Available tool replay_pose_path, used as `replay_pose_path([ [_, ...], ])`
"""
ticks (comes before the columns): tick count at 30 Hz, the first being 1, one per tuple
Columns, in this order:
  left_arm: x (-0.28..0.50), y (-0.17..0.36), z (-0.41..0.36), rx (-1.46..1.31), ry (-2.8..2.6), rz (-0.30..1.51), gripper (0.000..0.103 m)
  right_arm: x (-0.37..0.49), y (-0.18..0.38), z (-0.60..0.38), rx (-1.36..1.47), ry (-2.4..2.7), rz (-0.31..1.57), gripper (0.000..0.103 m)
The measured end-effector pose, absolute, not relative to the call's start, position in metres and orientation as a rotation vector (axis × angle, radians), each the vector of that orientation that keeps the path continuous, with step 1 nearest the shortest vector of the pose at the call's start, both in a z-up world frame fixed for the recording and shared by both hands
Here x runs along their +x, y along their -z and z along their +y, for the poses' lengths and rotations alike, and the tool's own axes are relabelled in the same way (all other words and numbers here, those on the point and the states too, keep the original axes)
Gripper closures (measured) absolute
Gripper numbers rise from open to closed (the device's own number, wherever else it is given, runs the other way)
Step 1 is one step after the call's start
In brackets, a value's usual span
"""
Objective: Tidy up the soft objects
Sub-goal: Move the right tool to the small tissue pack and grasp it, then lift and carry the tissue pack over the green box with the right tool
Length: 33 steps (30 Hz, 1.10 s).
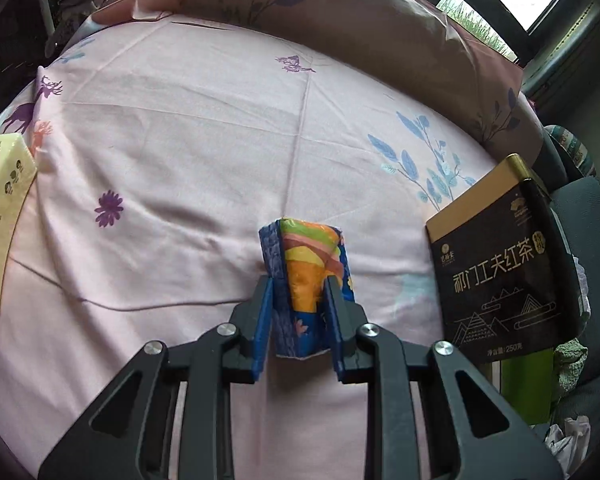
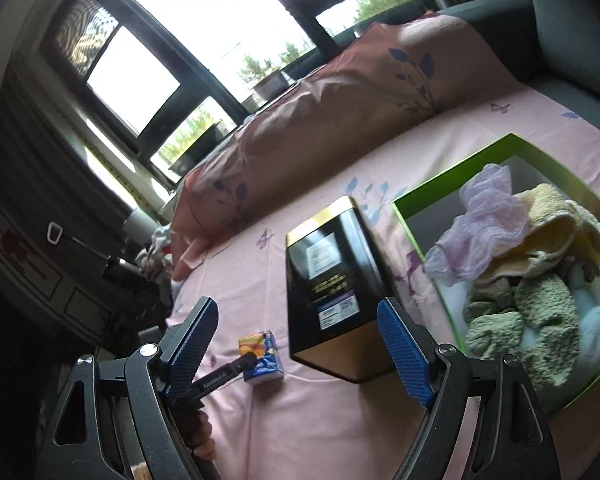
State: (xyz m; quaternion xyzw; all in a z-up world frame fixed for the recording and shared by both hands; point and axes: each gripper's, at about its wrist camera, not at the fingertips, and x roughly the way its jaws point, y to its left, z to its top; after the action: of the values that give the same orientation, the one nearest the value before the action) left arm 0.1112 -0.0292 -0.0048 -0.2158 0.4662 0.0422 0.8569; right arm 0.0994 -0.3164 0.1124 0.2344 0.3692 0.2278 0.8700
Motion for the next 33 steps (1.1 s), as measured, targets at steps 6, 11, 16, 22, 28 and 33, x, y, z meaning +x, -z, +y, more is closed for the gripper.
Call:
replay_pose_path([
  [6, 0.063, 0.007, -0.009, -0.461, -0.126, 0.964, 0.082, 0.106, -0.072, -0.201, 0.314, -0.686, 0.995, 0.027],
  [11, 0.046, 0.014, 0.005, -0.463, -0.143, 0.938, 0.082, 0.111, -0.025, -0.148, 0.264, -0.718, 1.155, 0.038],
  [16, 0.045, 0.014, 0.014, -0.521, -0.107, 0.936, 0.082, 0.121, -0.004, -0.123, 0.208, -0.685, 1.173, 0.038],
  [22, 0.048, 0.015, 0.009, -0.52, -0.073, 0.932, 0.083, 0.138, 0.017, -0.108, 0.152, -0.646, 1.205, 0.041],
  [28, 0.052, 0.019, 0.006, -0.56, 0.008, 0.945, 0.083, 0.139, 0.027, -0.106, 0.17, -0.691, 1.234, 0.051],
  [33, 0.051, 0.014, -0.004, -0.488, 0.019, 0.934, 0.081, 0.13, 0.026, -0.107, 0.186, -0.693, 1.192, 0.051],
])
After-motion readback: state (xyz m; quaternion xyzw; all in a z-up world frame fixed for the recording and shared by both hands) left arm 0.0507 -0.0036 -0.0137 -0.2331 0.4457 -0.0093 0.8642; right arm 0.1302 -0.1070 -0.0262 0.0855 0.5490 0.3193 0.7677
